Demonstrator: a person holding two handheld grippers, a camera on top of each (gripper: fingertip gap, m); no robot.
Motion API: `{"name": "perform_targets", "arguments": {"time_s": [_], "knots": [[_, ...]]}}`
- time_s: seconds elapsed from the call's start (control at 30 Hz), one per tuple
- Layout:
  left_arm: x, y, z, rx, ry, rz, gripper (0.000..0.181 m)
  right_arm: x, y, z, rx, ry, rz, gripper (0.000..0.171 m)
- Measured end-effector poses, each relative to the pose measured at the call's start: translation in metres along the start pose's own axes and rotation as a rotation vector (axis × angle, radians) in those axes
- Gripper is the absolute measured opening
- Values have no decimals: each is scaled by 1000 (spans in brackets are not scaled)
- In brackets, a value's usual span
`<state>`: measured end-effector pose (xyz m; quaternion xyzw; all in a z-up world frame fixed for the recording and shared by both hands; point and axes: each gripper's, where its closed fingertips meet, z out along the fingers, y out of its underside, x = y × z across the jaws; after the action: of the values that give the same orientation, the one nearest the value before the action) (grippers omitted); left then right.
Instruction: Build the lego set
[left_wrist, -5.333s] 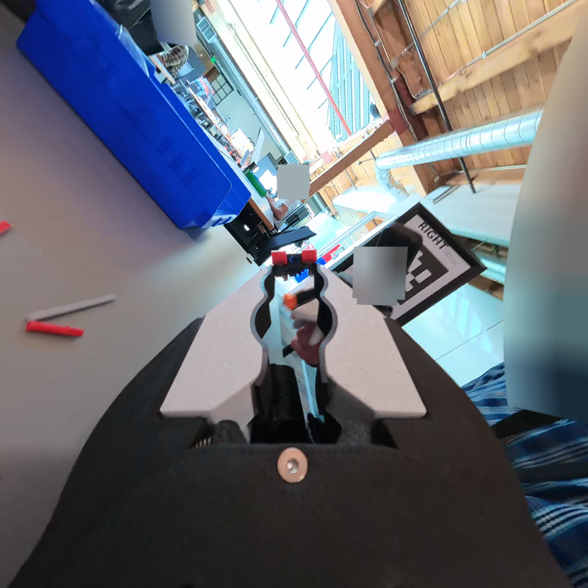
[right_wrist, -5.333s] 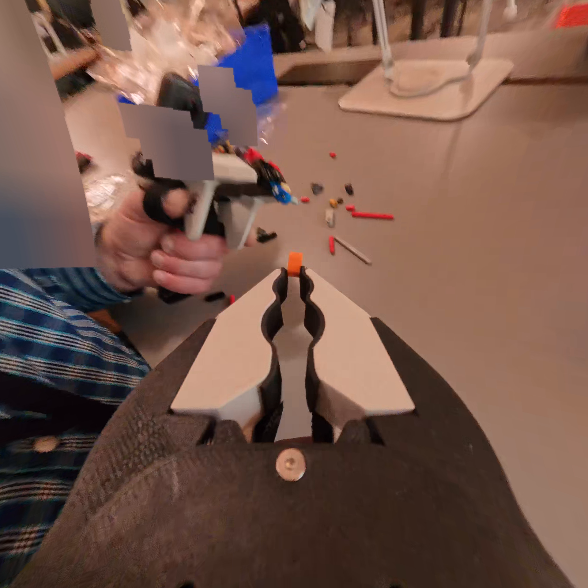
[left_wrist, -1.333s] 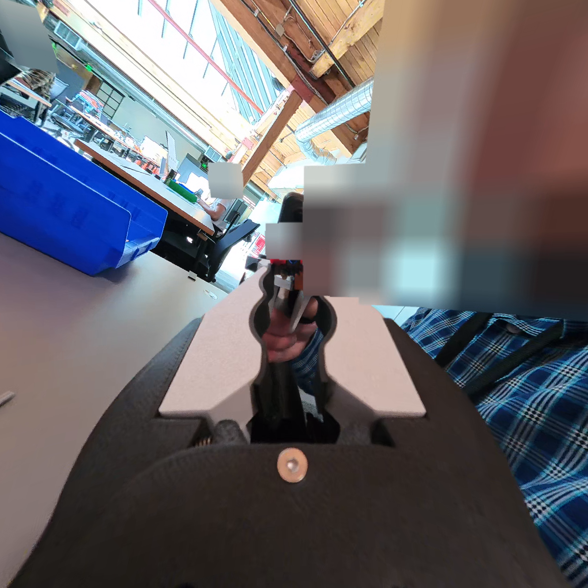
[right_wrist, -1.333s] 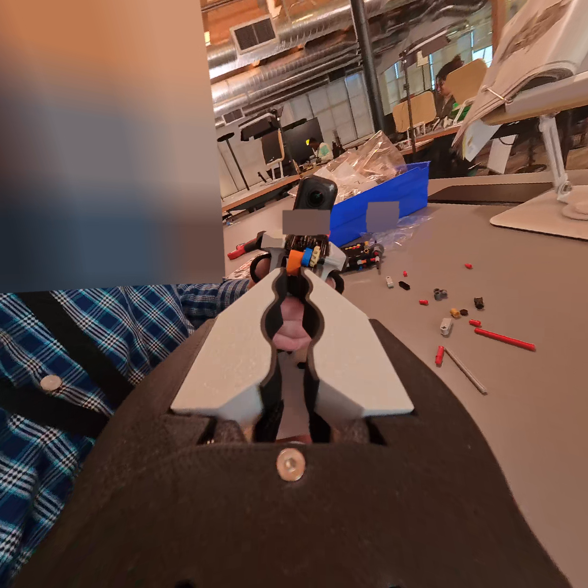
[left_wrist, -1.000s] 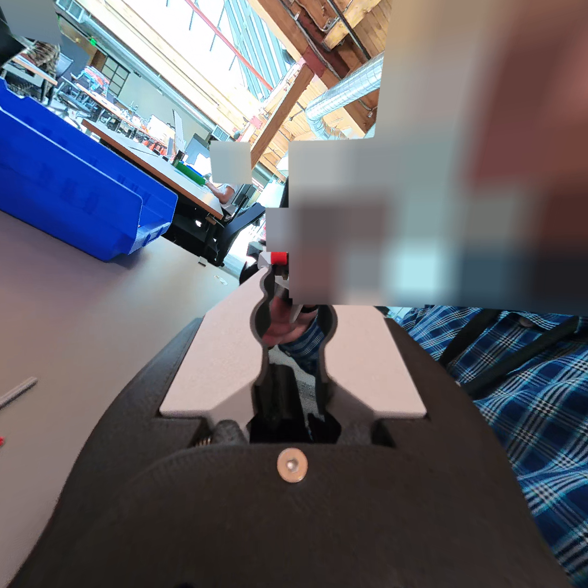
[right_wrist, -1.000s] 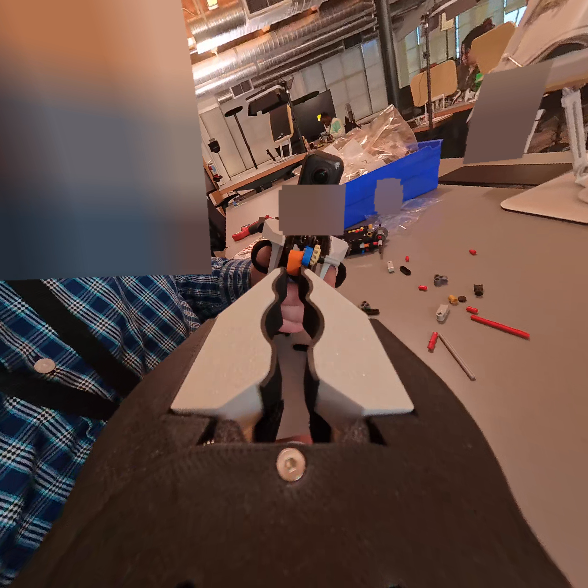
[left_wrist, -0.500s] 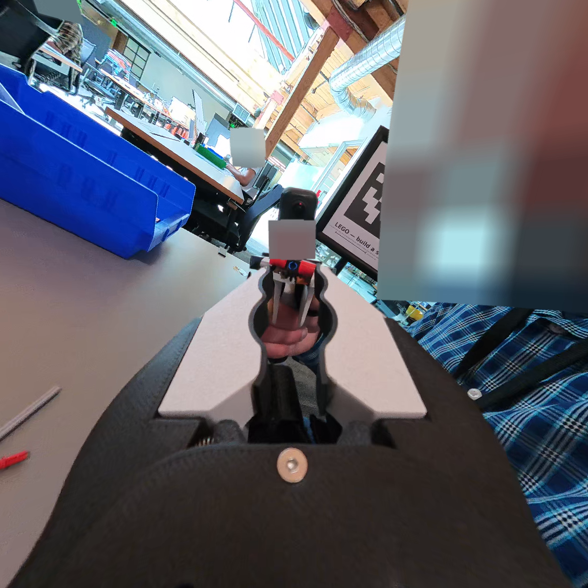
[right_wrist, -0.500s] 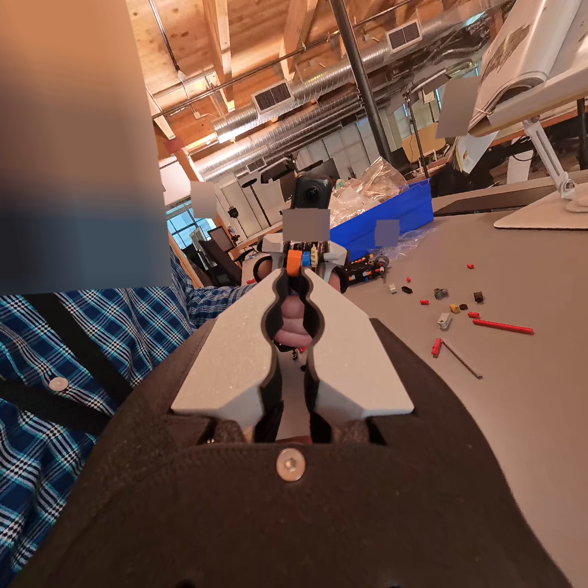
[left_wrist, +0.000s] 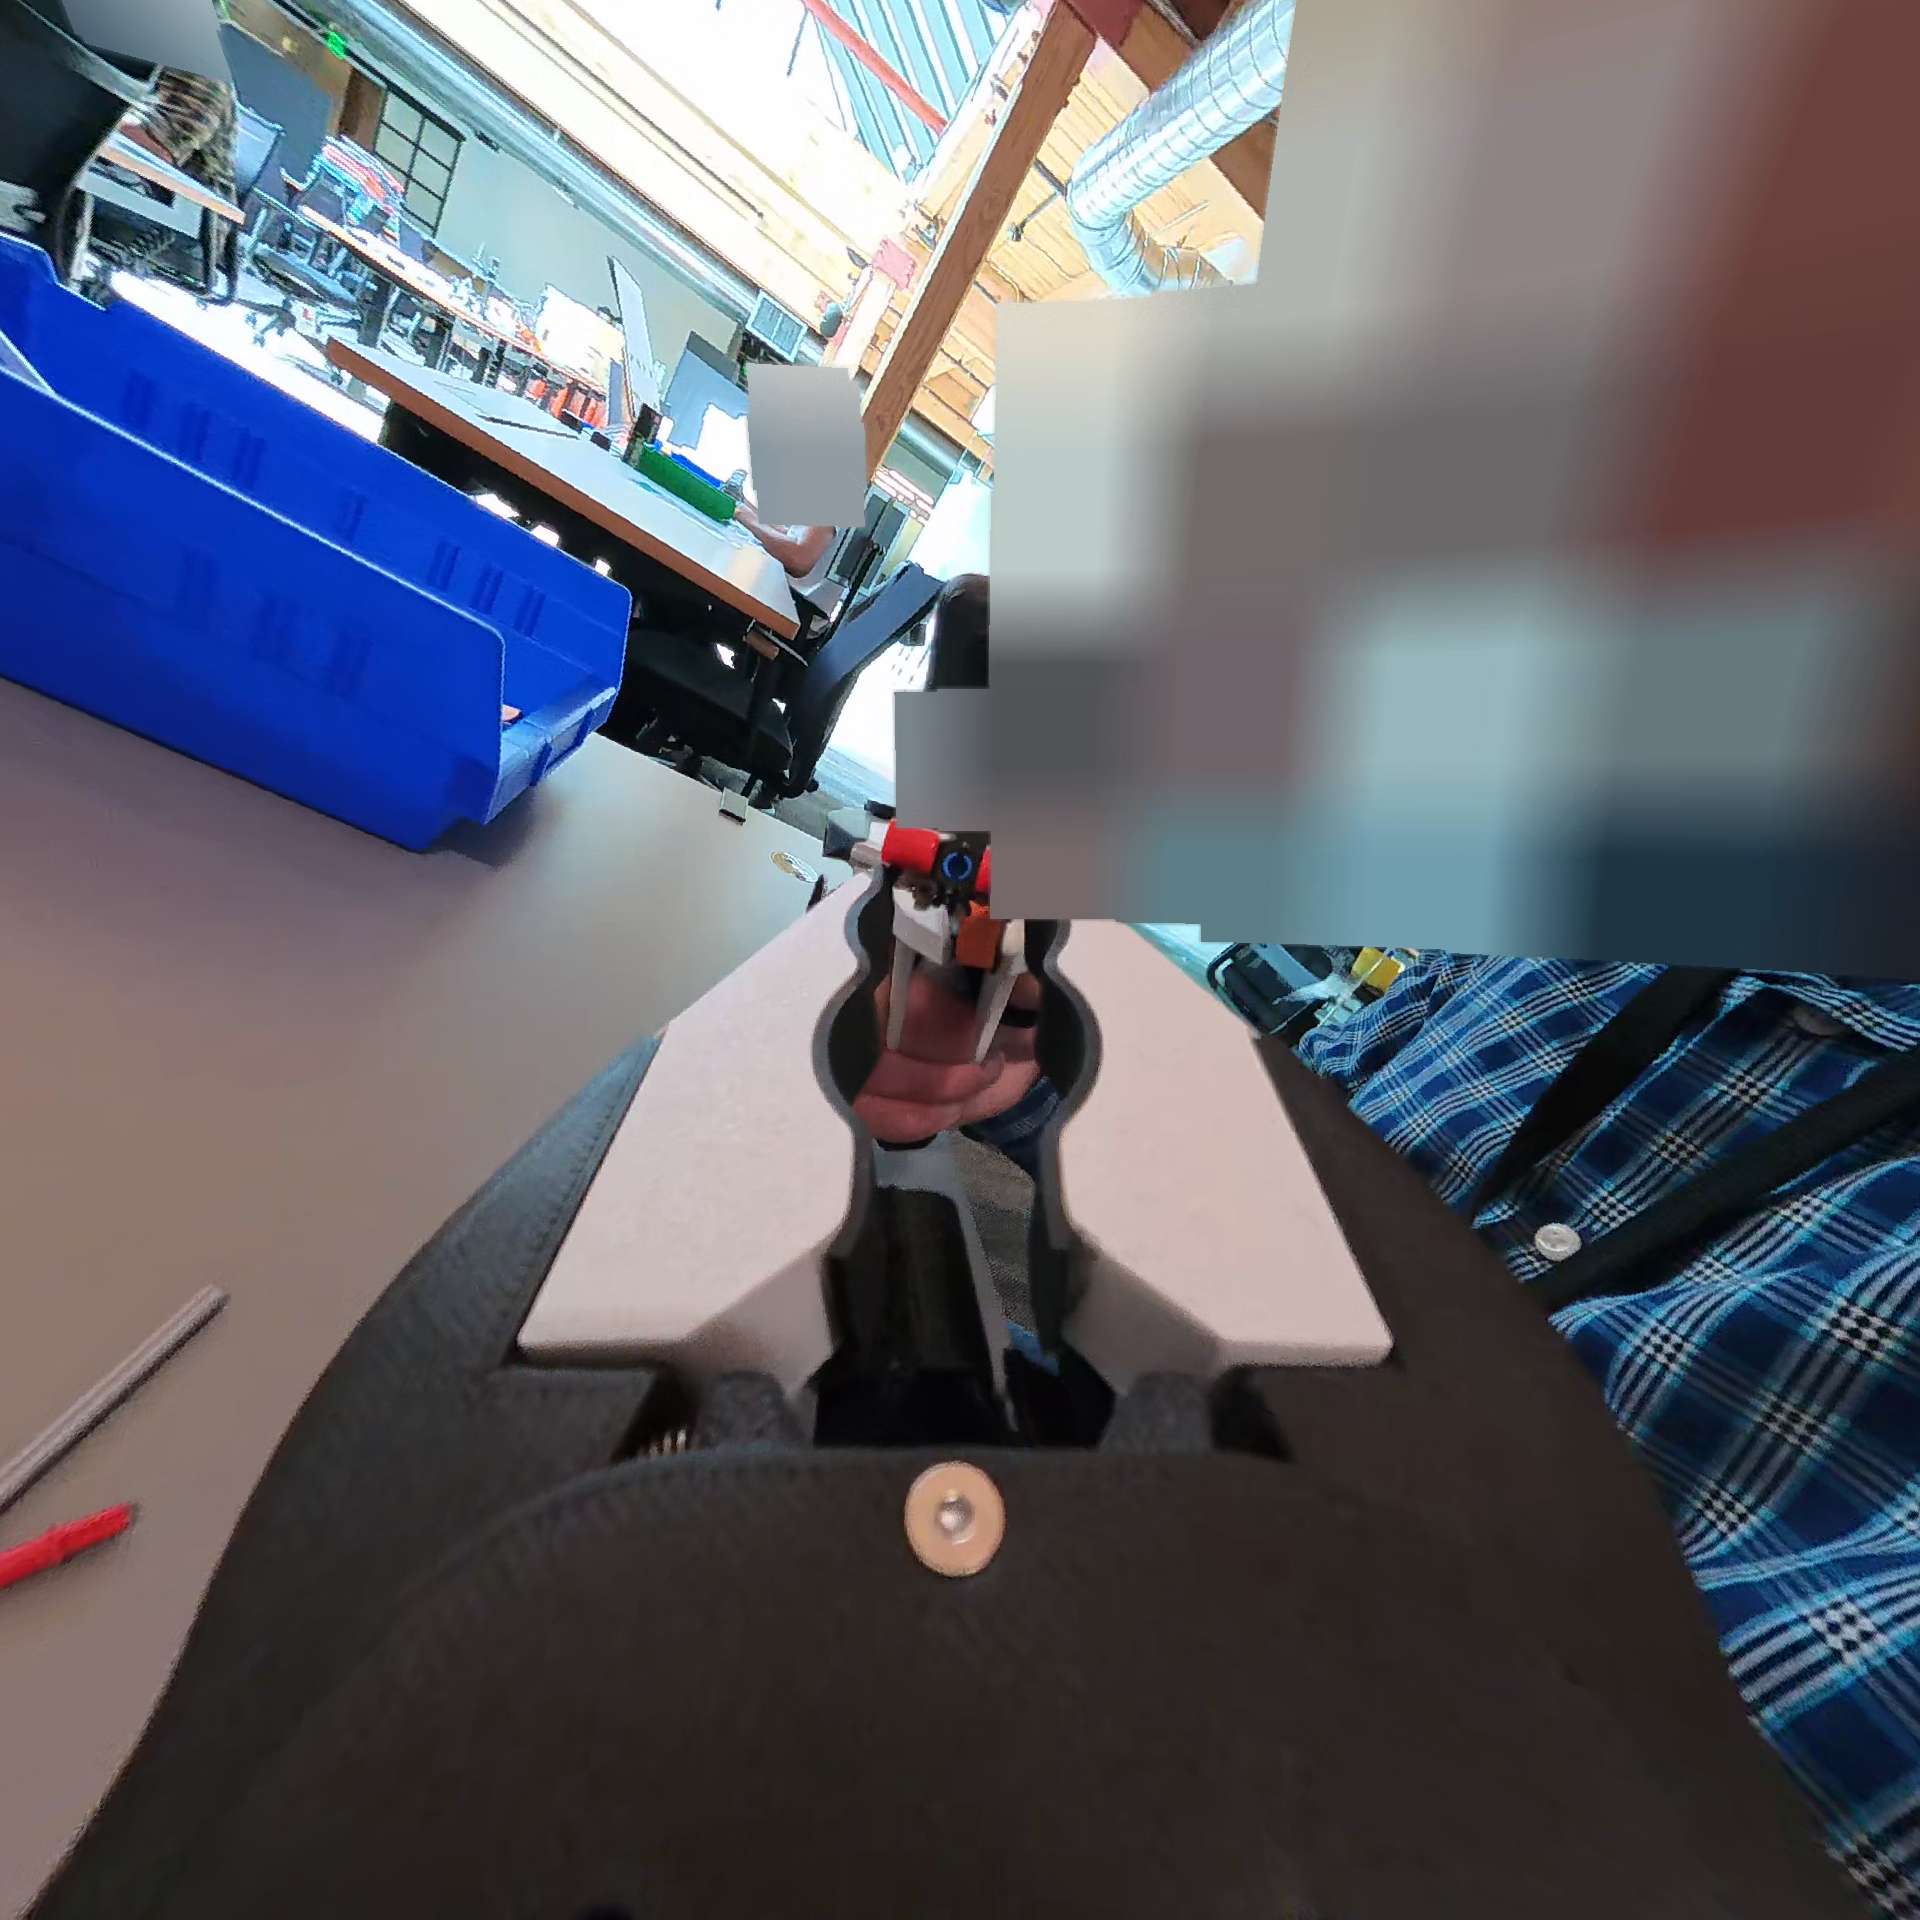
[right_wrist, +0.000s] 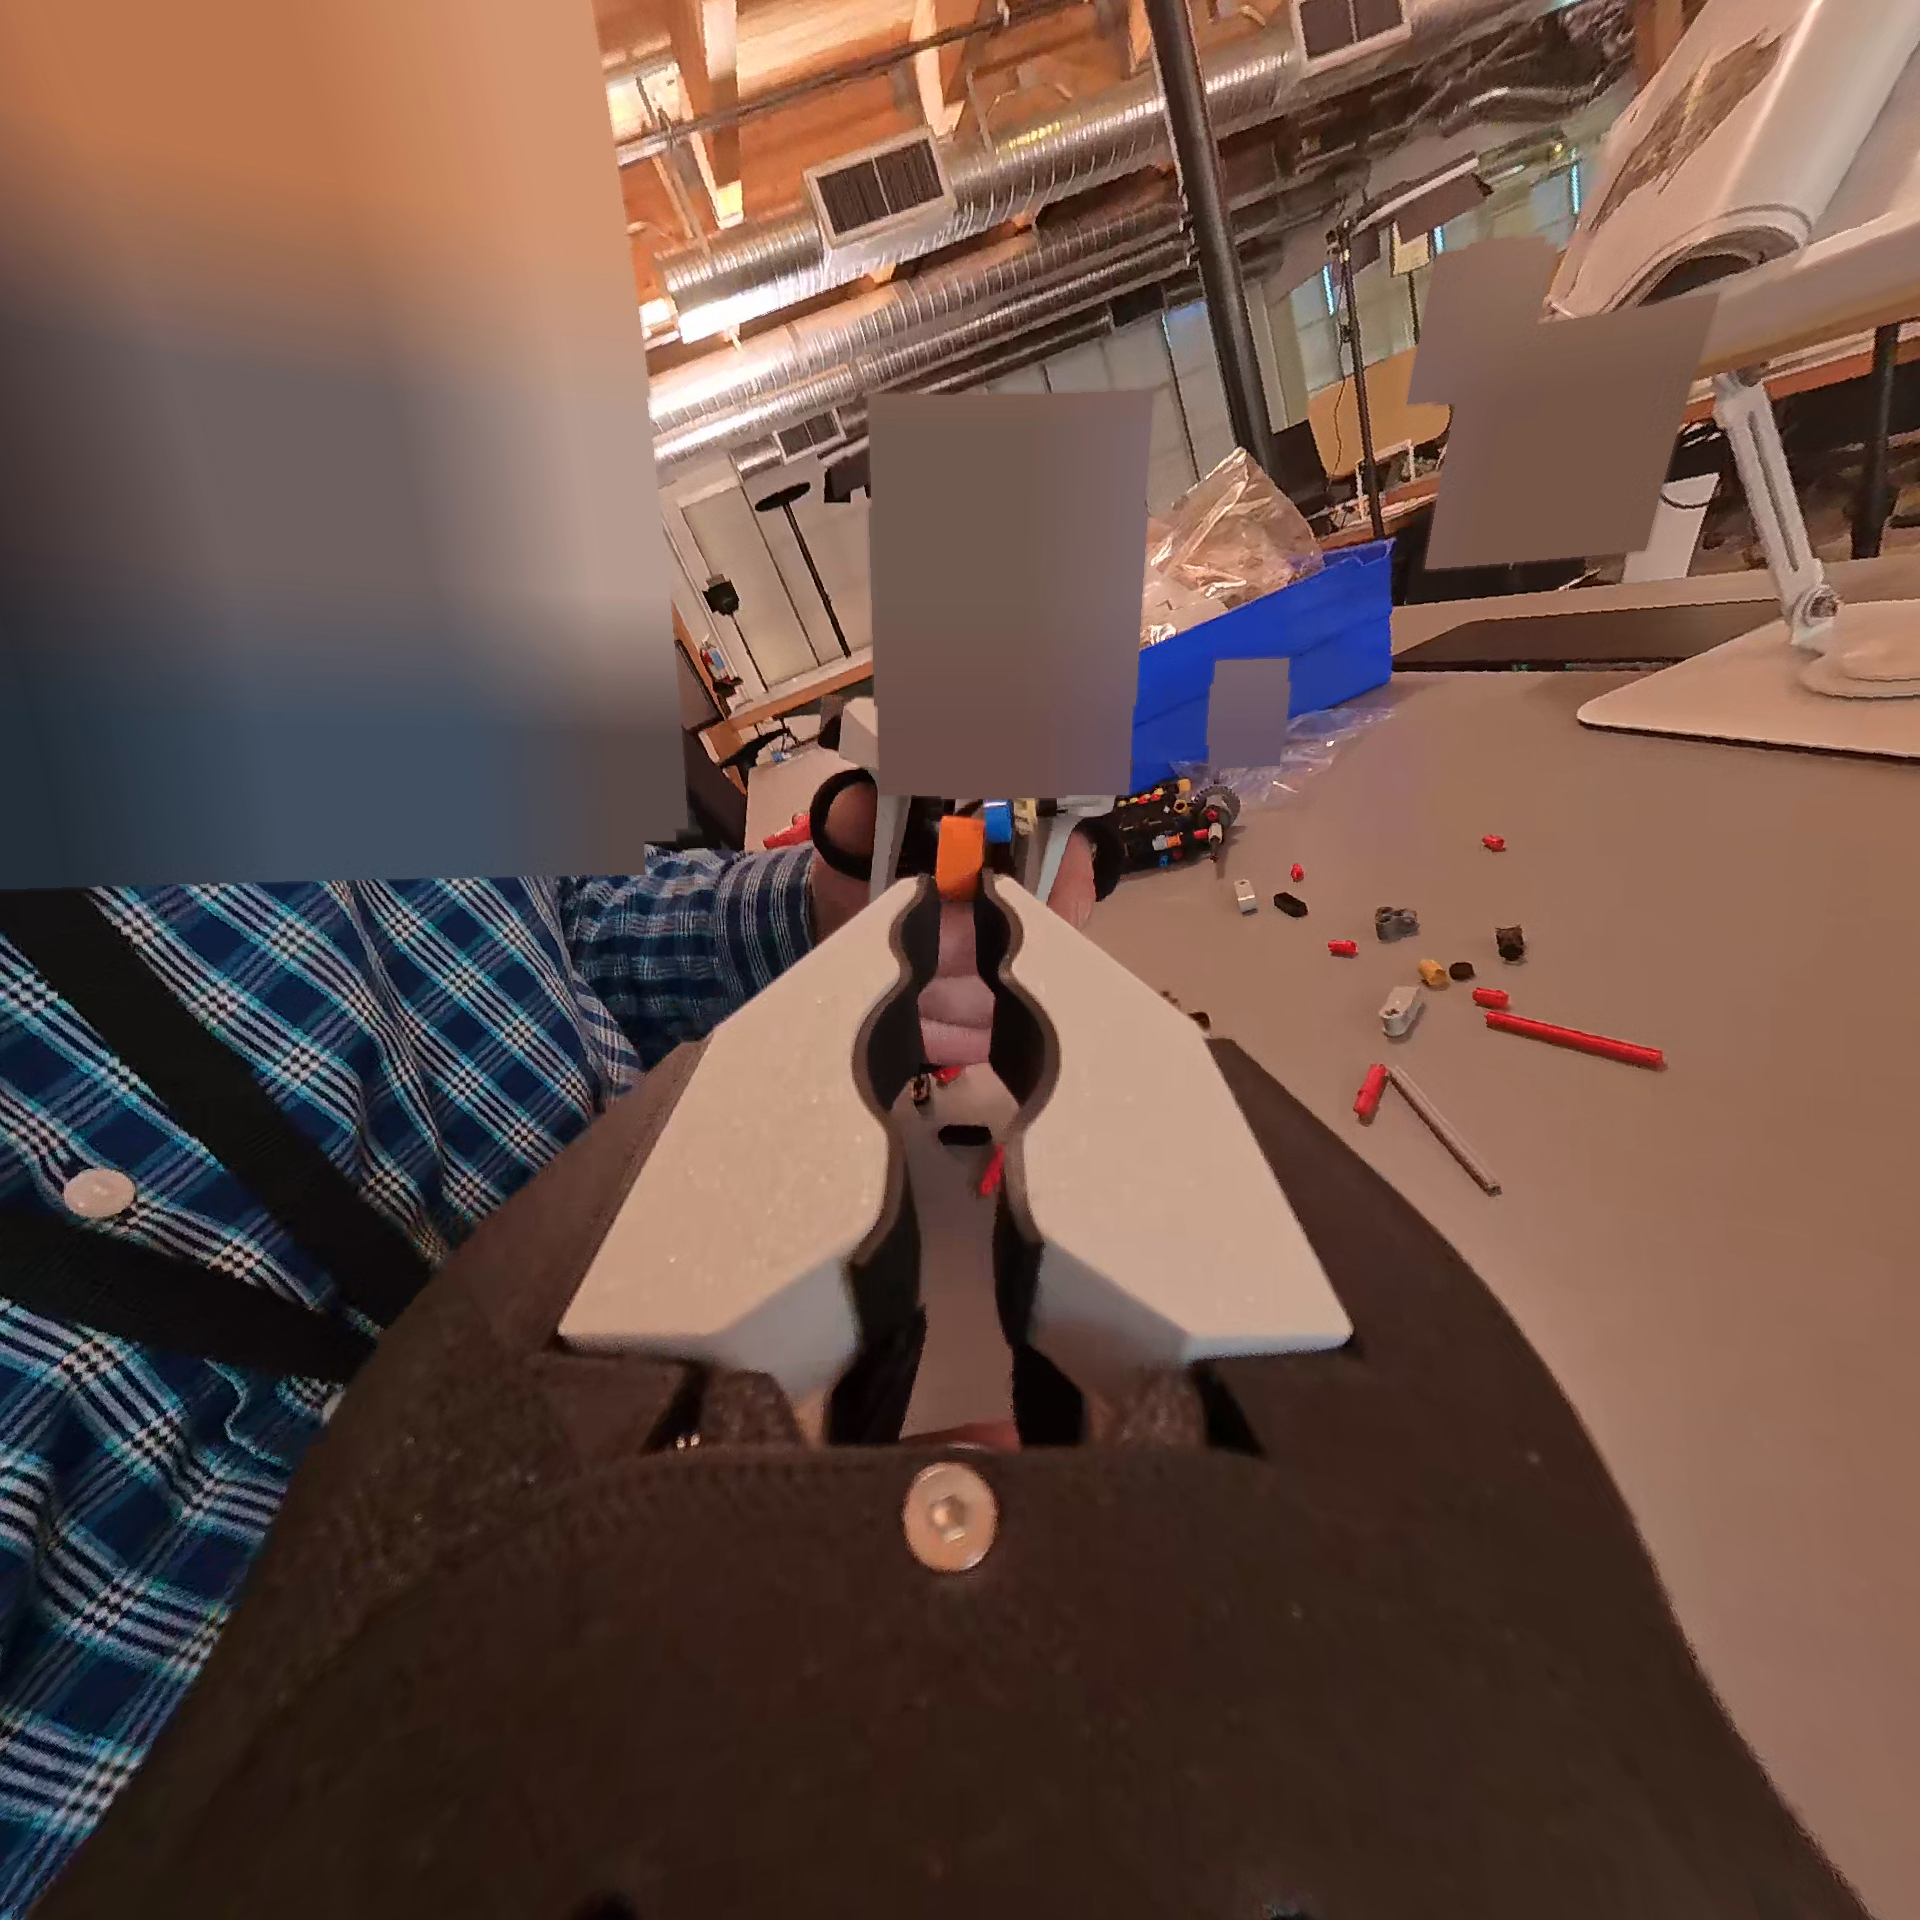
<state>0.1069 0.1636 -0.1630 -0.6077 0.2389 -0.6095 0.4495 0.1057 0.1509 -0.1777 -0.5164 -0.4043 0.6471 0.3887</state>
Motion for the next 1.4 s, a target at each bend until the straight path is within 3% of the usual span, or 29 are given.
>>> {"name": "perform_targets", "arguments": {"time_s": [0.63,0.93,1.2,1.4], "knots": [[1,9,2,-120,29,44,24,0,6,-3,-197,20,-219,4],[0,2,2,-79,33,26,24,3,0,-1,-183,32,-244,4],[-3,1,1,-80,24,22,24,7,1,1,-261,123,-399,4],[-7,8,-1,-91,5,22,24,10,8,0,-251,122,-331,4]]}}
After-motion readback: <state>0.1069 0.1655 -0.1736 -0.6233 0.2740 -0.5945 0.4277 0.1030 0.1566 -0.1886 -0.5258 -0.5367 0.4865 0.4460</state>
